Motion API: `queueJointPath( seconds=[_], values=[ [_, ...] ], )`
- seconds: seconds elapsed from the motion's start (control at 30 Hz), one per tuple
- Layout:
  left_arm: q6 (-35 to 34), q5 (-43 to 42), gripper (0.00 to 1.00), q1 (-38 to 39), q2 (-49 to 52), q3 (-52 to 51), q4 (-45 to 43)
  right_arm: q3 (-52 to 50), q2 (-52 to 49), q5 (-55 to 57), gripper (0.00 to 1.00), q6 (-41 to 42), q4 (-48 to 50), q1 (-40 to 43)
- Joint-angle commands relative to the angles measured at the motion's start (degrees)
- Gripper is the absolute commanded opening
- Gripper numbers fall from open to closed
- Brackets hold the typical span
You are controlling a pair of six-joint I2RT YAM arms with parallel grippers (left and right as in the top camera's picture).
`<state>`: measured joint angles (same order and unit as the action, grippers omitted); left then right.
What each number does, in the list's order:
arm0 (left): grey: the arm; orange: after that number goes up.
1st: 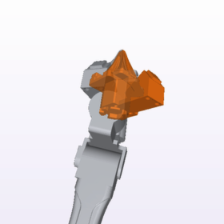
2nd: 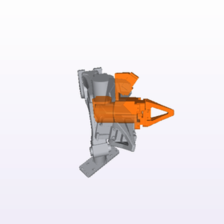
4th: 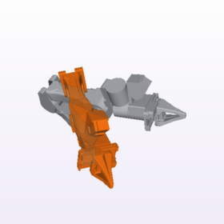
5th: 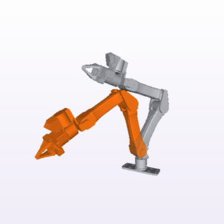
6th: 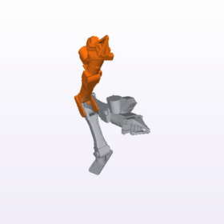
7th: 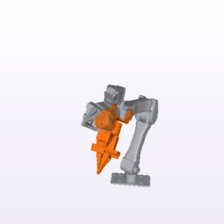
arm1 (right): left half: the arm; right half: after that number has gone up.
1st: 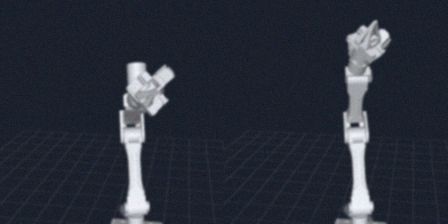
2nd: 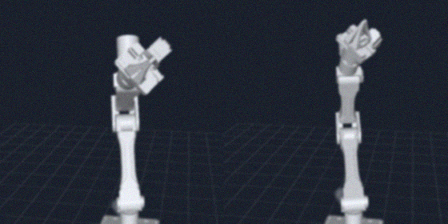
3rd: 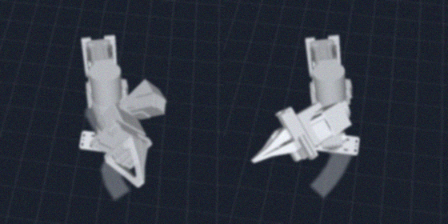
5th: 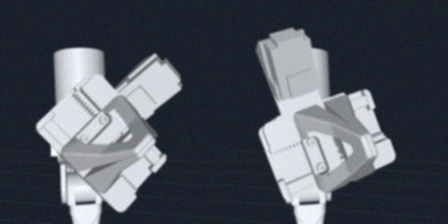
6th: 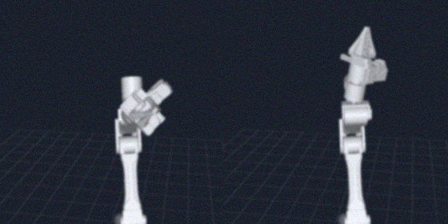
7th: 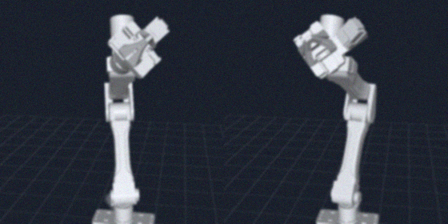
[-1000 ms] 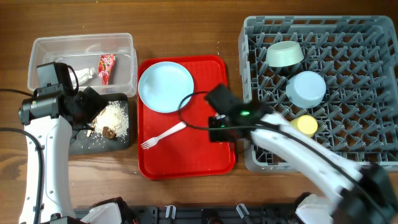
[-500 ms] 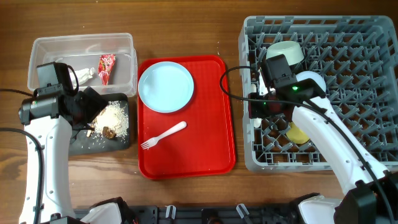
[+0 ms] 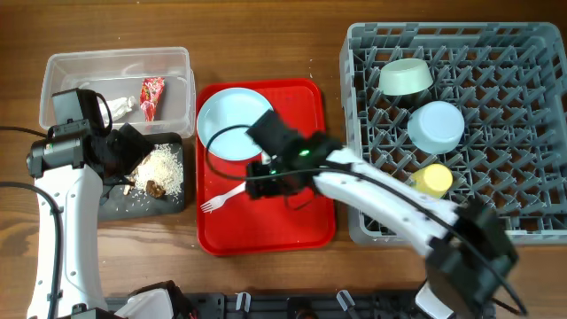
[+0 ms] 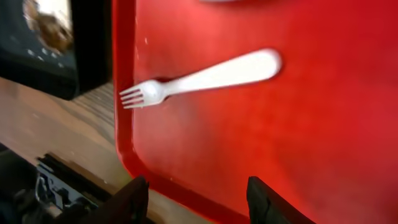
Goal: Sort waste into correct bins and load items into the dishwasher rack
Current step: 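Reach the right gripper to the white fork on the red tray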
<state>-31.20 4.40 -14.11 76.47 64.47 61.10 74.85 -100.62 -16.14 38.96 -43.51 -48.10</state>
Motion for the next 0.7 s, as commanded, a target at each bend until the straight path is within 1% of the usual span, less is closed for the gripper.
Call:
queueJointPath(
  seconds=[0.0, 0.13, 0.23, 0.3, 0.37, 0.47, 0.6, 0.67],
  values=[
    [-0.8, -0.7, 1.00, -0.3, -0.7, 0.2, 0.0, 4.7, -5.9, 2.9, 0.52, 8.5, 0.2, -1.6],
    [-0.8, -1.2, 1.00, -0.3, -0.7, 0.2, -0.1, 4.8, -11.0, 3.2, 0.51, 13.9, 6.4, -1.9],
    [-0.8, -1.6, 1.00, -0.3, -0.7, 0.2, -0.2, 4.8, -15.6, 1.0, 0.51, 15.0, 14.6, -3.0],
    [-0.8, -1.6, 1.00, -0.3, -0.7, 0.2, -0.2, 4.8, -17.2, -1.4, 0.51, 15.0, 17.6, -3.2],
    [-0.8, -1.6, 1.00, -0.3, -0.7, 0.2, -0.2, 4.8, -18.5, -3.8, 0.51, 15.0, 17.7, -3.8],
    [-0.8, -1.6, 1.00, -0.3, -0.7, 0.2, -0.2, 4.7, -19.5, -3.8, 0.51, 12.0, 15.2, -4.6],
    [-0.8, -1.6, 1.00, -0.3, -0.7, 0.2, -0.2, 4.7, -19.6, 3.3, 0.50, 12.2, 7.4, -4.4],
    [-0.8, -1.6, 1.00, -0.3, -0.7, 0.2, -0.2, 4.8, -19.5, 5.7, 0.50, 12.0, 6.6, -4.2]
  ],
)
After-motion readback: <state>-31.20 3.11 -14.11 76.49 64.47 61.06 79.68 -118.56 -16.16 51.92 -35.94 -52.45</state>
